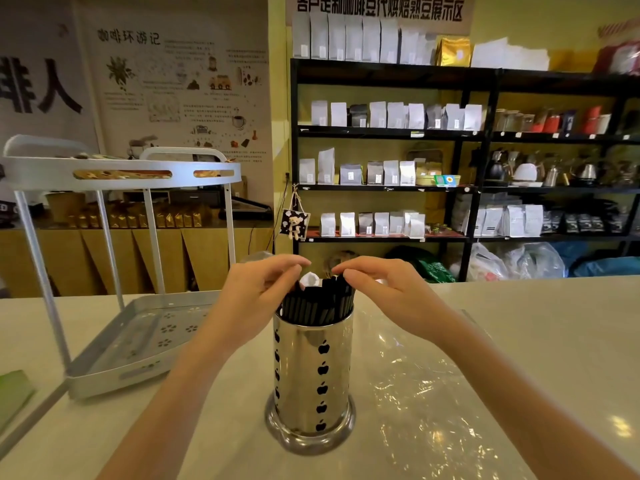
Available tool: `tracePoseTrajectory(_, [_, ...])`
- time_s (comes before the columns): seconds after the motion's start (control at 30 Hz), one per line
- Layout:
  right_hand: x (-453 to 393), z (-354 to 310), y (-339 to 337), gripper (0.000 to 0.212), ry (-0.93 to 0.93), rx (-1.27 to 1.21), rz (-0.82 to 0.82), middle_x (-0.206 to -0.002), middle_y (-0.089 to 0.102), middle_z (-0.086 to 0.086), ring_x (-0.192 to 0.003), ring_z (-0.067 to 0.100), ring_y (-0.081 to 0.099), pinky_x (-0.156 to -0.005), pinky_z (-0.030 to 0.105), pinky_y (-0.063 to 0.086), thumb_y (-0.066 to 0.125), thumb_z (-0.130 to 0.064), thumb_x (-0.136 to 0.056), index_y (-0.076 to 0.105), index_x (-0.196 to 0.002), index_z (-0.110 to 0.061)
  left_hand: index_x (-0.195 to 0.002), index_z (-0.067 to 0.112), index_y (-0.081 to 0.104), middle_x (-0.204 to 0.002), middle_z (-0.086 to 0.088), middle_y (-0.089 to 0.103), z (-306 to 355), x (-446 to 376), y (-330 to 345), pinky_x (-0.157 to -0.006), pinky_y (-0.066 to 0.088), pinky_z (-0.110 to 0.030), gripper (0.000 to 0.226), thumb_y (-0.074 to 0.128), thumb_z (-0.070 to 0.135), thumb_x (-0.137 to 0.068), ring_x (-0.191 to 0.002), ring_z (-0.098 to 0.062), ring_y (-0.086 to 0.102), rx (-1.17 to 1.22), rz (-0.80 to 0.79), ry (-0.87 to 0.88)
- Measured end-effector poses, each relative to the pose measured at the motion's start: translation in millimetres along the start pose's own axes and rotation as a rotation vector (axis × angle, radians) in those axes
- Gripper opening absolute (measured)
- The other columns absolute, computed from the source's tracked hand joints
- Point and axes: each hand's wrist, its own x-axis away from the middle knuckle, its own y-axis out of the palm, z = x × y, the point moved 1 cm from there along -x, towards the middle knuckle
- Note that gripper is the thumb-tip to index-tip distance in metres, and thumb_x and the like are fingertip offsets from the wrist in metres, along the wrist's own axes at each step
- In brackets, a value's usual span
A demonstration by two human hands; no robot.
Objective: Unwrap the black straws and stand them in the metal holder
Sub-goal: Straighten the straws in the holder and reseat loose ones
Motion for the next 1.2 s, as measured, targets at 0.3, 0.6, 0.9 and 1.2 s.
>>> tracePoseTrajectory(0.3, [-7.9, 2.7, -5.3, 0.013, 0.015, -0.052, 0.001, -0.079, 0.067, -0.013, -0.079, 0.001, 0.062, -0.075, 0.015, 0.047, 0.057, -0.024, -0.087, 0.07, -0.088, -0.025, -0.085, 0.045, 0.06, -0.086, -0.011, 0.072, 15.3, 5.6, 2.1, -0.072, 0.051, -0.026, 0.033, 0.031, 0.054, -0.075, -0.086, -0.018, 0.063, 0.13, -0.242, -0.108])
tracePoseTrajectory(0.6, [-24.7, -27.2, -33.0, 0.014, -0.141, 0.076, 0.123, -0.081, 0.064, -0.018, -0.076, -0.004, 0.062, -0.078, 0.017, 0.051, 0.056, -0.025, -0.087, 0.067, -0.096, -0.025, -0.11, 0.047, 0.053, -0.12, 0.006, 0.061, 8.4, 2.5, -0.9, -0.104, 0.032, -0.027, 0.045, 0.023, 0.057, -0.079, -0.117, -0.009, 0.048, 0.304, -0.342, -0.238])
tracePoseTrajectory(0.9, [-41.4, -76.4, -98.0, 0.014, -0.433, -0.115, 0.5, -0.07, 0.063, -0.009, -0.063, 0.001, 0.063, -0.072, 0.016, 0.051, 0.048, -0.013, -0.092, 0.061, -0.09, -0.017, -0.117, 0.036, 0.047, -0.107, 0.028, 0.054, 25.3, 1.5, 0.6, -0.069, 0.041, 0.001, 0.033, 0.038, 0.037, -0.086, -0.089, 0.027, 0.049, 0.294, -0.235, -0.085])
tracePoseTrajectory(1.2, [-31.8, -21.2, -65.2, 0.009, -0.081, -0.656, 0.46, -0.064, 0.071, -0.007, -0.072, 0.008, 0.069, -0.075, 0.02, 0.055, 0.056, -0.009, -0.086, 0.063, -0.086, -0.016, -0.073, 0.024, 0.068, -0.067, 0.007, 0.073, 22.8, 1.2, -42.5, -0.069, 0.055, -0.02, 0.008, 0.062, 0.022, -0.069, -0.069, -0.008, 0.067, 0.535, 0.25, -0.167])
